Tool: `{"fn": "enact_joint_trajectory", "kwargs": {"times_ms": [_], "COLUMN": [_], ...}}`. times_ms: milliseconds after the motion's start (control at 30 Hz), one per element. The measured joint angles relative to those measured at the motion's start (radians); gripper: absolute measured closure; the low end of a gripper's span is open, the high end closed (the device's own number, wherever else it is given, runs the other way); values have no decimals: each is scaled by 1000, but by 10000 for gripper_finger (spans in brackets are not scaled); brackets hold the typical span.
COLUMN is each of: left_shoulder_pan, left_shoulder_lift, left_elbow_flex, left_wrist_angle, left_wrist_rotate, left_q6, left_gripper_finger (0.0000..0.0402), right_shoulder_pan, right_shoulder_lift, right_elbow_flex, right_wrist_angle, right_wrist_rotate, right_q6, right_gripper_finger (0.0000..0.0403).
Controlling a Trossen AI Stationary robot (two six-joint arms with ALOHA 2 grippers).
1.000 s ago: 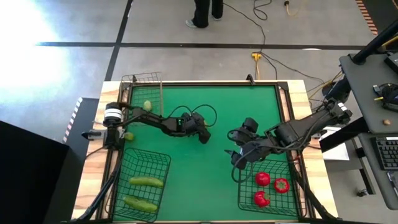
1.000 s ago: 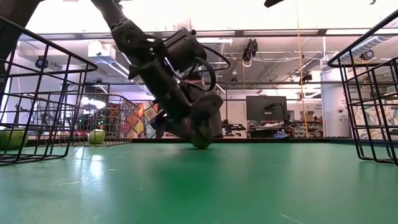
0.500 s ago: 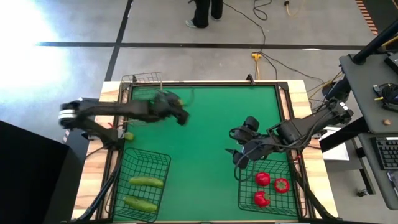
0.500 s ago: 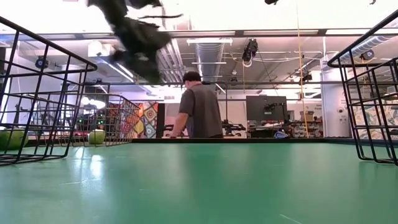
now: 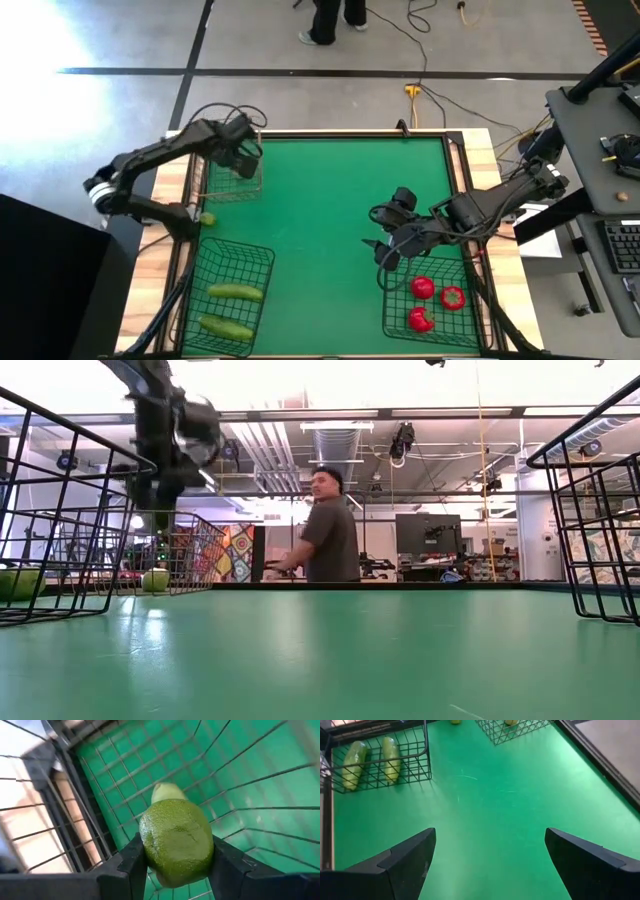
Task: Sort produce into baskets
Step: Put the right lemon into the top left wire basket
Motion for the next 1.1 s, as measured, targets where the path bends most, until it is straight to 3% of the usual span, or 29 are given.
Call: {"fn": "enact_joint_trajectory", "kwargs": {"times_ms": [233, 467, 1100], "left_shoulder_pan": [46, 49, 112], "left_shoulder_lift": [188, 276, 220], "left_elbow_flex": [0, -3, -17], "left_wrist_angle": [-1, 9, -47], "left_wrist_rotate": [44, 85, 40], "left_q6": [82, 95, 197], "left_gripper_finger": [243, 226, 222], "right_shoulder_pan": [36, 102, 118], "right_shoulder_lift": [0, 0, 1], "right_elbow_flex": [0, 0, 0], "right_wrist_angle": [7, 7, 7], "right_wrist_rotate": [-63, -81, -105], "right_q6": [112, 214, 241], "right_gripper_finger": [35, 35, 35]}}
